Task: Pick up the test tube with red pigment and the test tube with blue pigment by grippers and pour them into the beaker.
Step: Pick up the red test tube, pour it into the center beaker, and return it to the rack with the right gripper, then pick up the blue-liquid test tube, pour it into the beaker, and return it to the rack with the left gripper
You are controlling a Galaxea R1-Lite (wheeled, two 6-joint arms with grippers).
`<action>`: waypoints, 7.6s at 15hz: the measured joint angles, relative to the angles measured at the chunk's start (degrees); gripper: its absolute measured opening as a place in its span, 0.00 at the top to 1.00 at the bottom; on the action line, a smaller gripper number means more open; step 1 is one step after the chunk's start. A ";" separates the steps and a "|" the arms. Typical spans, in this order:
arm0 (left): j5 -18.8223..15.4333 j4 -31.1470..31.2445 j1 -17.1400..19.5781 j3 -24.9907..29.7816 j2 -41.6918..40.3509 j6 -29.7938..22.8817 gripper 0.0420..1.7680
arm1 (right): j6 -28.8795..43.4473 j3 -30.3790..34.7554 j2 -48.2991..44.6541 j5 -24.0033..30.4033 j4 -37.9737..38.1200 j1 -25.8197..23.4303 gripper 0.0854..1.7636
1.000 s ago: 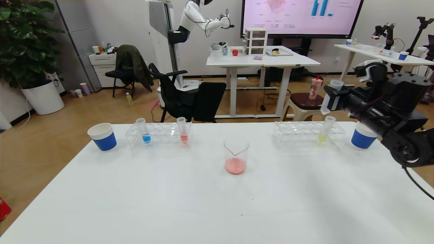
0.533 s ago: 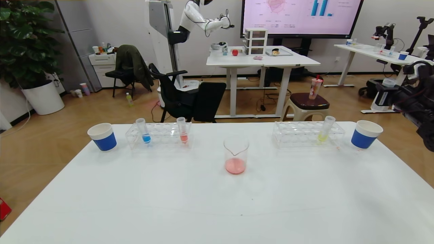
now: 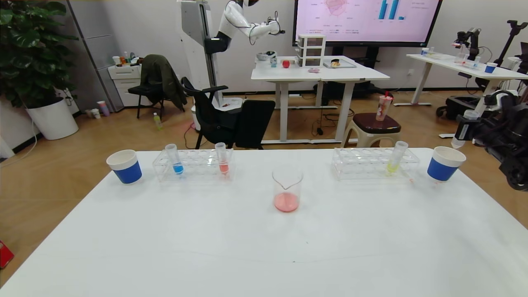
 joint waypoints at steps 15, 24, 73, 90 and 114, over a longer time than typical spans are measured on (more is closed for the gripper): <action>0.00 0.02 0.00 0.00 0.00 0.02 0.01 | 0.20 1.73 9.25 -0.26 -7.69 -0.35 0.76; 0.00 0.00 0.00 0.00 0.00 0.02 0.01 | 0.30 2.95 6.39 -0.17 -9.24 2.47 0.02; -2.22 -1.02 -0.39 -10.45 7.67 -0.06 0.01 | 0.74 68.85 -123.26 -2.66 56.33 19.47 0.02; -2.07 -77.68 -0.44 -33.77 110.65 -0.68 0.01 | 0.82 68.88 -123.26 -2.66 56.36 19.47 0.02; 0.95 -75.11 -1.05 -62.04 136.73 -1.89 0.01 | 0.83 68.88 -123.26 -2.66 56.36 19.47 0.02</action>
